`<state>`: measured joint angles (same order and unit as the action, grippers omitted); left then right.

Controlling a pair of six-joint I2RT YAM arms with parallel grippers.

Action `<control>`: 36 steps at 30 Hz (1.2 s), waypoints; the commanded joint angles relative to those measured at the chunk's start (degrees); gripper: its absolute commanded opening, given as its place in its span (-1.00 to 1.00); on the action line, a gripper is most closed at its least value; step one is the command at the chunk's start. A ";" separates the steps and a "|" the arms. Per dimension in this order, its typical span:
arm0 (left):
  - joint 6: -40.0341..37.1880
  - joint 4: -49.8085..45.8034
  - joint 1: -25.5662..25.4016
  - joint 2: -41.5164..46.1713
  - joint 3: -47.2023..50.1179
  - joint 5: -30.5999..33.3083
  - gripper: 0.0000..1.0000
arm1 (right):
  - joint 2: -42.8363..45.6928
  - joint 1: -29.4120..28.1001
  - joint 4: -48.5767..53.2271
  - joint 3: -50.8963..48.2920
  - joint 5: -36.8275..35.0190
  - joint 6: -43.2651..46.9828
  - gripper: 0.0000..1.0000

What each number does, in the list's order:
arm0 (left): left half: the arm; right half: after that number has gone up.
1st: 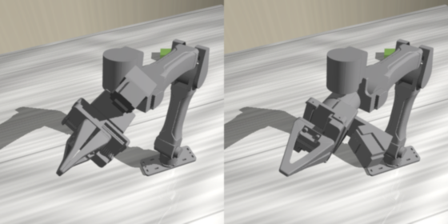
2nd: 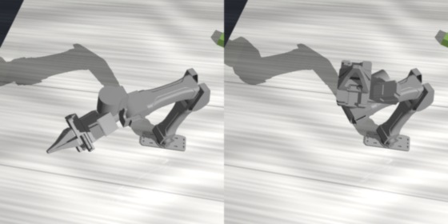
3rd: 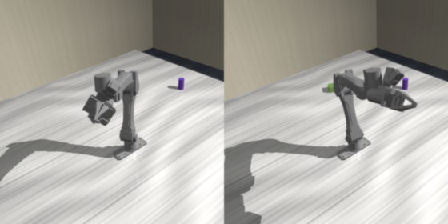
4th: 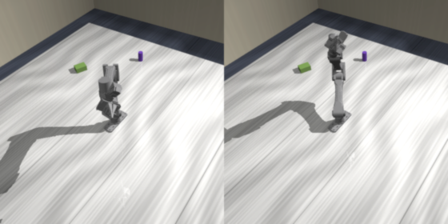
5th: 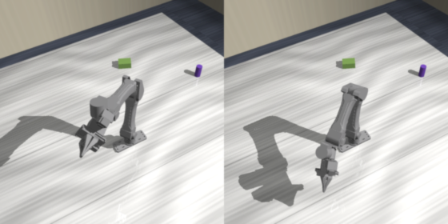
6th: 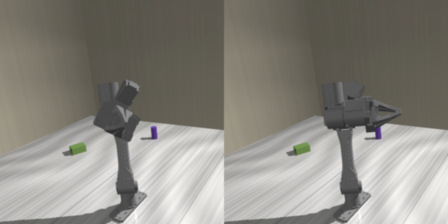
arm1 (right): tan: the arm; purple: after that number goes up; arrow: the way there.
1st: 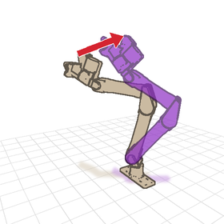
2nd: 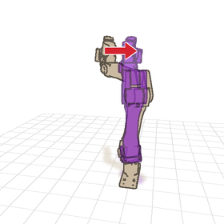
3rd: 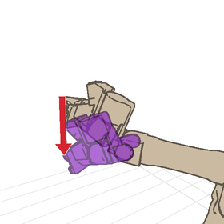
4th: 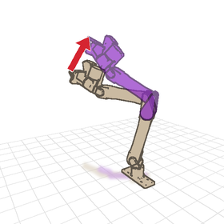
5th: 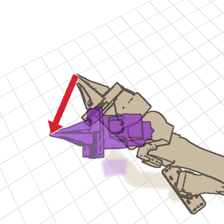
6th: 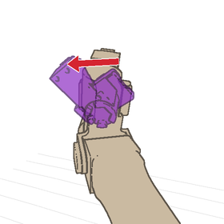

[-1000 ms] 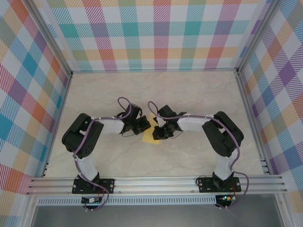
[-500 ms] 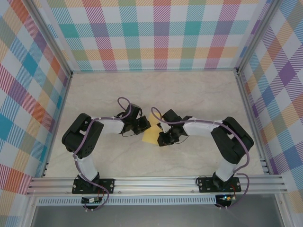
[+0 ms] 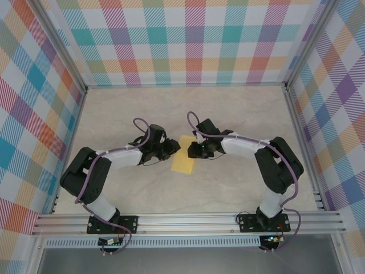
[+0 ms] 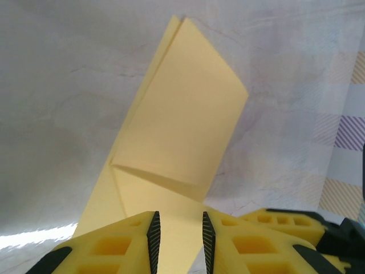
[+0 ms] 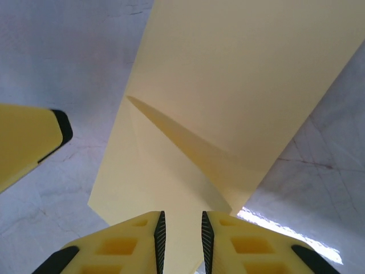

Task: Fold a paper plane with a square sheet of paper (pick it up from the middle)
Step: Fold the triangle a second time at the center of the table, then turn over the paper at the center of the table.

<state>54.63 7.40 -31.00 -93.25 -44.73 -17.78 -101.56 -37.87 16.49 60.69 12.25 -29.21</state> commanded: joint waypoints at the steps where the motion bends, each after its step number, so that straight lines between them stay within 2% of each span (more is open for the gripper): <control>1: 1.96 -0.34 0.07 0.68 1.82 0.46 -0.41 | -2.20 -0.18 -0.06 2.25 0.71 -0.34 -0.50; 8: 2.02 0.56 -0.11 -2.56 0.83 -2.74 -0.37 | -4.95 1.10 0.13 2.71 0.43 -0.98 -0.49; 20: 0.84 -1.06 -0.81 -6.43 -3.08 -4.03 -0.34 | -6.37 3.23 -2.72 -0.43 4.03 -4.96 -0.49; 32: -0.02 -4.90 -0.90 -7.98 -5.29 -1.85 -0.36 | -6.29 3.85 -3.76 -2.24 5.15 -5.35 -0.49; 36: 0.16 -6.00 -0.97 -7.63 -4.90 -0.81 -0.31 | -6.44 3.85 -3.77 -2.29 5.07 -5.35 -0.49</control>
<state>55.72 3.95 -31.44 -100.84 -48.71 -19.81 -106.96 -34.15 12.43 59.99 18.04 -33.93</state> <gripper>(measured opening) 0.345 0.255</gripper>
